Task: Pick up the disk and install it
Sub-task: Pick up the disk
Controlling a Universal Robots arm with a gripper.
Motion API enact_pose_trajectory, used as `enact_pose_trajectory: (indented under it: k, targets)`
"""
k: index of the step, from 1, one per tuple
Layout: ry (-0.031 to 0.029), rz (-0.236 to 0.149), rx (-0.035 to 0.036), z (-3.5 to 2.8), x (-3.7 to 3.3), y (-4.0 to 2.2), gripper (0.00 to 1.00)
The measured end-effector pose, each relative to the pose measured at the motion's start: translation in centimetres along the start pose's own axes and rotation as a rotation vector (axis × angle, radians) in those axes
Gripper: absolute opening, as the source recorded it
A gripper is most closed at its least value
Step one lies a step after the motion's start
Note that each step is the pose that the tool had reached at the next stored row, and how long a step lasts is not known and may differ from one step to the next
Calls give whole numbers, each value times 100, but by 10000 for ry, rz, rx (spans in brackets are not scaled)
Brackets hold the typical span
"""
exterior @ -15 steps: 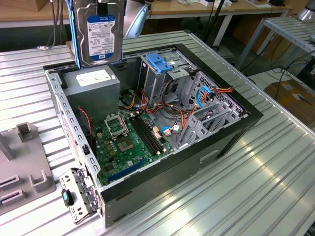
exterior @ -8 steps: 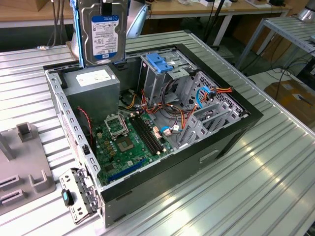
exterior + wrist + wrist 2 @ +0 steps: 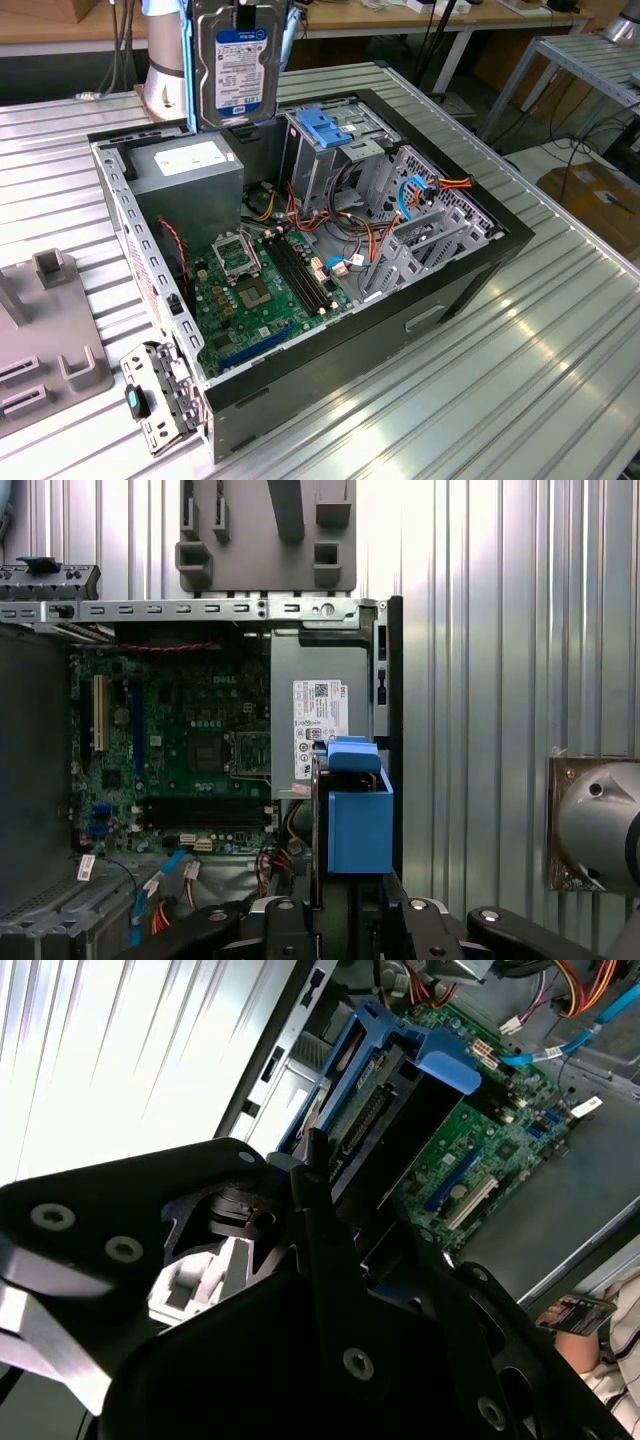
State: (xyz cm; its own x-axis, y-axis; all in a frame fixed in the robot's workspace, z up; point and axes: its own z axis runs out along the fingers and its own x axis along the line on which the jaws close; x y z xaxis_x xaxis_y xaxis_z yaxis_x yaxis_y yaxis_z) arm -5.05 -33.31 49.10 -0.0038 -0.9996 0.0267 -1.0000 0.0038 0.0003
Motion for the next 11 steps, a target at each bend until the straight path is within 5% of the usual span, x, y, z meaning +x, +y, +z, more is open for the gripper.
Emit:
enact_pose_trajectory:
  k: [11]
  targets:
    - [-1, 0, 0, 0, -1, -257, 35]
